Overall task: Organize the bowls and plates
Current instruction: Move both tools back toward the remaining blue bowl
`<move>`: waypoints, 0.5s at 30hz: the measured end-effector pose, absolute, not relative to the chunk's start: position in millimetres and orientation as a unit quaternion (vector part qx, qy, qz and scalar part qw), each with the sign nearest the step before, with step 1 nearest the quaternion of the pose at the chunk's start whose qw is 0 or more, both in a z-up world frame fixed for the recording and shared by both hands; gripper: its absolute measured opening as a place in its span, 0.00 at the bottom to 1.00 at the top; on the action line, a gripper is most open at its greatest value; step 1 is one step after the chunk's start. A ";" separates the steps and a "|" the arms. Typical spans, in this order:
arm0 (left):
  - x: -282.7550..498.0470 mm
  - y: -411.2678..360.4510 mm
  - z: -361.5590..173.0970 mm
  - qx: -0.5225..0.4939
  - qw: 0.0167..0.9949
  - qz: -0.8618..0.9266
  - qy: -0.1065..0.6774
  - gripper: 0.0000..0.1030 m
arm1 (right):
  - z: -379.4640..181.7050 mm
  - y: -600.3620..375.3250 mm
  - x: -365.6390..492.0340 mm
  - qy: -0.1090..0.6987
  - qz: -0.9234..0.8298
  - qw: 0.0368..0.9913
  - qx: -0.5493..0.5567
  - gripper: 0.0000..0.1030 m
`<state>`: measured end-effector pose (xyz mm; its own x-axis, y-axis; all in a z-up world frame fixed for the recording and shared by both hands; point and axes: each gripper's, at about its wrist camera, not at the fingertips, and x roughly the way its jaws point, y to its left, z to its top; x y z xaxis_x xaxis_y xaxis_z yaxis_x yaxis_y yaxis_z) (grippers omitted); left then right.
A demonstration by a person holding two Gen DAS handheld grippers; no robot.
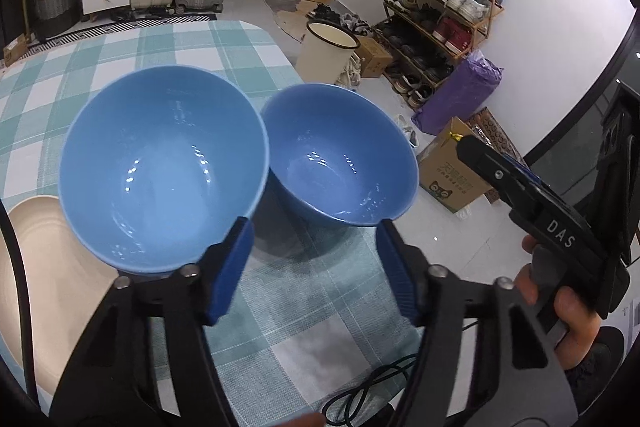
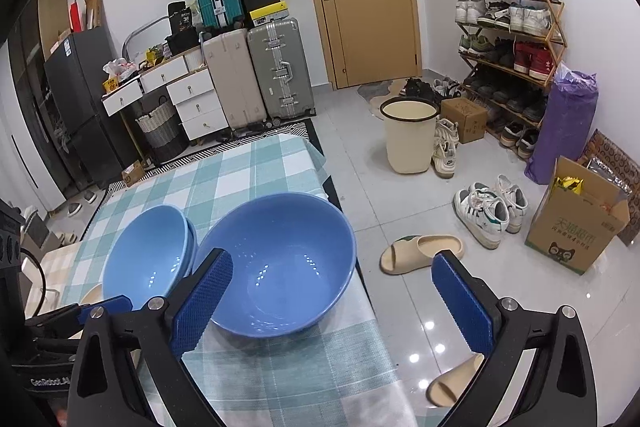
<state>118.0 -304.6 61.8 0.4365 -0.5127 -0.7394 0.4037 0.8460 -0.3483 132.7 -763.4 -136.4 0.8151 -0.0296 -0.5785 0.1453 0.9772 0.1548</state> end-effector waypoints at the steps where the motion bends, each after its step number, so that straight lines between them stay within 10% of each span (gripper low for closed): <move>1: 118.2 -307.0 60.8 -0.060 0.845 -0.273 0.457 0.50 | -137.7 -764.7 133.2 0.299 -0.042 0.948 0.096 0.94; 9: 124.3 -322.8 53.7 -0.057 0.840 -0.277 0.463 0.48 | -156.8 -770.0 152.3 0.329 -0.027 0.938 0.100 0.63; 15: 133.0 -332.7 45.2 -0.055 0.835 -0.264 0.479 0.48 | -174.7 -775.4 172.6 0.346 -0.013 0.932 0.105 0.63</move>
